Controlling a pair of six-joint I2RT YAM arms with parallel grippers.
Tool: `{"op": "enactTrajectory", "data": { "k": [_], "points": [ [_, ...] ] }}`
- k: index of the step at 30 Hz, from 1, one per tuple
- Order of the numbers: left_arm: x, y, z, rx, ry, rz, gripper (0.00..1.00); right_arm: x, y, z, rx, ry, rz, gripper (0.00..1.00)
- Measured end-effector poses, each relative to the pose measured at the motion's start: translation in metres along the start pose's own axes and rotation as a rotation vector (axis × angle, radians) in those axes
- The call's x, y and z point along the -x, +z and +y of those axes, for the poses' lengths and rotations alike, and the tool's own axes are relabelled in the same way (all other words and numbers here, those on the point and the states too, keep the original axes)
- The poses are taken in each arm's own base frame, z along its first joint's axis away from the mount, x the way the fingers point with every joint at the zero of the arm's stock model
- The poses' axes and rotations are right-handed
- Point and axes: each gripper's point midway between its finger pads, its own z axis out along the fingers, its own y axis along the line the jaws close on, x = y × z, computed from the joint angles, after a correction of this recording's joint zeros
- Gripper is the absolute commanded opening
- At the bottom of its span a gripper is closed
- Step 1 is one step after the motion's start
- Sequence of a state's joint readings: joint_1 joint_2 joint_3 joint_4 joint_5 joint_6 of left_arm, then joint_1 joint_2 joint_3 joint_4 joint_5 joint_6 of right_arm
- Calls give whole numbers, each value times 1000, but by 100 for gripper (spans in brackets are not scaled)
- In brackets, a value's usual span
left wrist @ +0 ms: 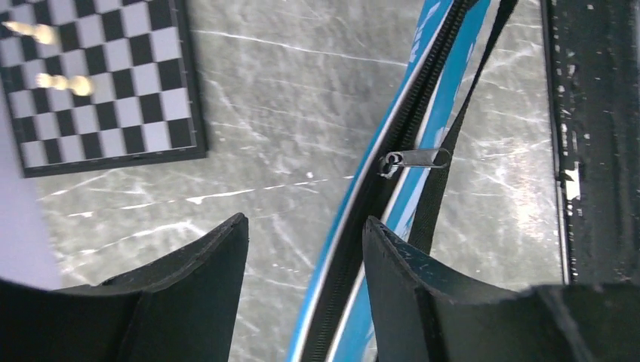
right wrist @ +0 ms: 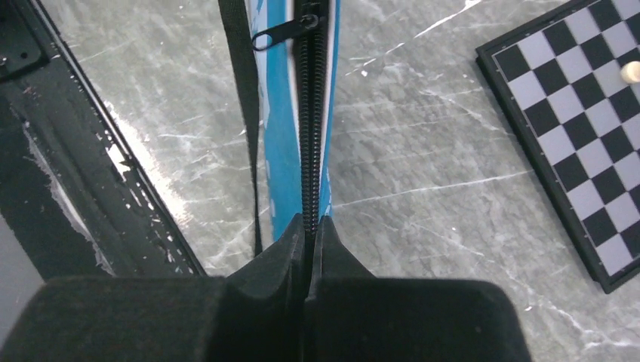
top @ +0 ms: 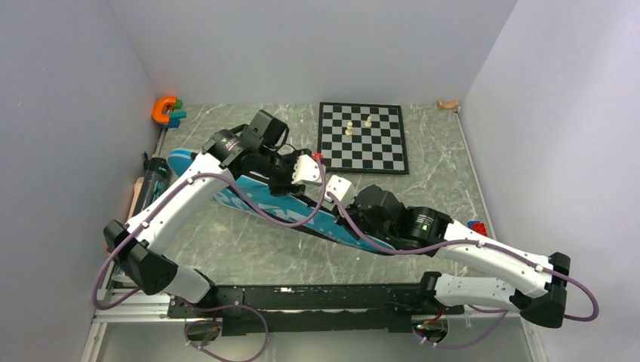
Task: Pack up the badminton gear
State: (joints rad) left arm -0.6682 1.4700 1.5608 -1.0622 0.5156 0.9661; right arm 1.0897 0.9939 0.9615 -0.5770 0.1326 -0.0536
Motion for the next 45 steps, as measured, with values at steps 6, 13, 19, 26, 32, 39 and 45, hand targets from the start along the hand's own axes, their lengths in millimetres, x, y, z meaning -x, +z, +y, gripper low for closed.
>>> {"op": "enactTrajectory", "data": {
  "k": [6, 13, 19, 26, 32, 39, 45],
  "points": [
    [12, -28, 9, 91, 67, -7, 77, 8, -4, -3, -25, -30, -31, 0],
    [-1, -35, -28, -15, 48, 12, 77, 13, -6, -5, -40, -58, -49, 0],
    [7, -56, -22, -20, 10, 27, 99, 18, -9, -7, -53, -65, -61, 0],
    [-4, -73, -31, 80, -58, 11, 99, 19, -9, -8, -59, -78, -64, 0],
    [-18, -38, -30, 14, -204, 23, 100, 29, -14, -11, -75, -85, -85, 0],
    [-28, -16, -38, 68, -191, -38, 98, 36, -17, -11, -78, -96, -102, 0],
    [-11, -19, -25, 93, -144, -89, 72, 36, -18, -11, -82, -102, -102, 0]
  ]
}}
